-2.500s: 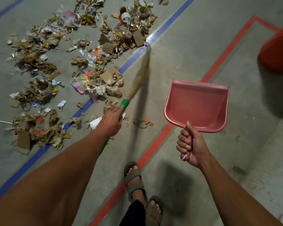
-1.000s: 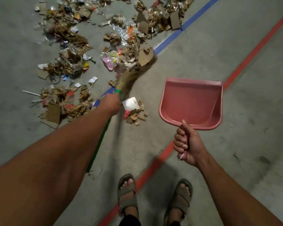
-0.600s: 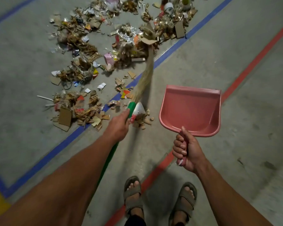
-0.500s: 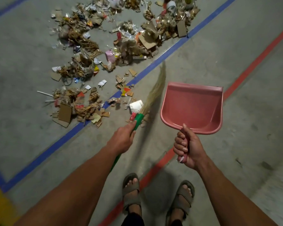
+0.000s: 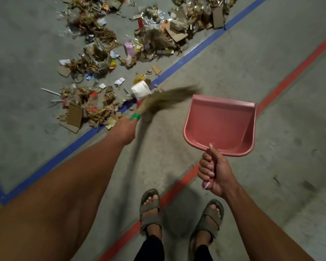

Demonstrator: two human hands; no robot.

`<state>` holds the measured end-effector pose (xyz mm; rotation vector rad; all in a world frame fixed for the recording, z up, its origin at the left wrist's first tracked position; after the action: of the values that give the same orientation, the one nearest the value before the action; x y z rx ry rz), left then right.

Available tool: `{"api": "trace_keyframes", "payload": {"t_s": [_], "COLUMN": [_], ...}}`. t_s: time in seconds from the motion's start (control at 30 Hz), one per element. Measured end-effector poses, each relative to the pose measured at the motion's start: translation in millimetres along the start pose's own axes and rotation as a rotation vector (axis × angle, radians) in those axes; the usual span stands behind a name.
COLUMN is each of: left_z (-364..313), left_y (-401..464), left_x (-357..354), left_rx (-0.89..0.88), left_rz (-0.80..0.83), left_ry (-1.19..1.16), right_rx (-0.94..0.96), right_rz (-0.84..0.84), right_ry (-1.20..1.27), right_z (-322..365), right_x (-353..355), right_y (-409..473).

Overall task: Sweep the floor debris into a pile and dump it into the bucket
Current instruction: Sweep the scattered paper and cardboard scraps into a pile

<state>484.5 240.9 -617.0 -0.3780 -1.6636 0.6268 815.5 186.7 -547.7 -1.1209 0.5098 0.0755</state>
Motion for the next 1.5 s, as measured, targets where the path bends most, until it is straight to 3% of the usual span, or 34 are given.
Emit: {"api": "trace_keyframes", "payload": {"t_s": [0.17, 0.33, 0.47, 0.6, 0.7, 0.87, 1.1, 1.23, 1.5], "left_z": [14, 6, -20, -32, -17, 10, 32, 24, -22], "left_y": [28, 5, -32, -23, 10, 53, 17, -8, -18], "left_x": [76, 79, 36, -11, -7, 52, 114, 109, 59], "left_rx": [0.03, -0.091, -0.272, -0.349, -0.188, 0.058, 0.12, 0.213, 0.568], "left_rz": [-0.165, -0.211, -0.108, 0.116, 0.092, -0.096, -0.247, -0.299, -0.206], "left_ry": [-0.027, -0.211, -0.23, 0.09, 0.111, -0.066, -0.342, -0.528, -0.944], "right_rx": [0.012, 0.038, 0.048, 0.027, 0.003, -0.051, -0.073, -0.091, -0.206], "right_rz": [0.017, 0.03, 0.03, 0.034, 0.034, 0.007, 0.055, 0.11, 0.254], "right_ry": [-0.005, 0.006, -0.014, -0.048, -0.068, -0.098, -0.133, -0.202, -0.378], "right_z": [8, 26, 37, 39, 35, 23, 48, 76, 132], "right_x": [-10, -26, -37, -38, -35, -32, -65, -88, -113], "right_y": [5, 5, 6, 17, 27, 34, 36, 48, 78]}}
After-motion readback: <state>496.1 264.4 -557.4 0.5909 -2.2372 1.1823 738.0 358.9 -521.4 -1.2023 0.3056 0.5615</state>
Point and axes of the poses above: each hand's wrist, its own y-axis towards the middle knuckle, its own x-axis out of the back of the hand, z = x × y, the point moved 6 cm from there along y, towards the middle knuckle, and after that the axes turned 3 degrees about -y, right-handed, at the moved point
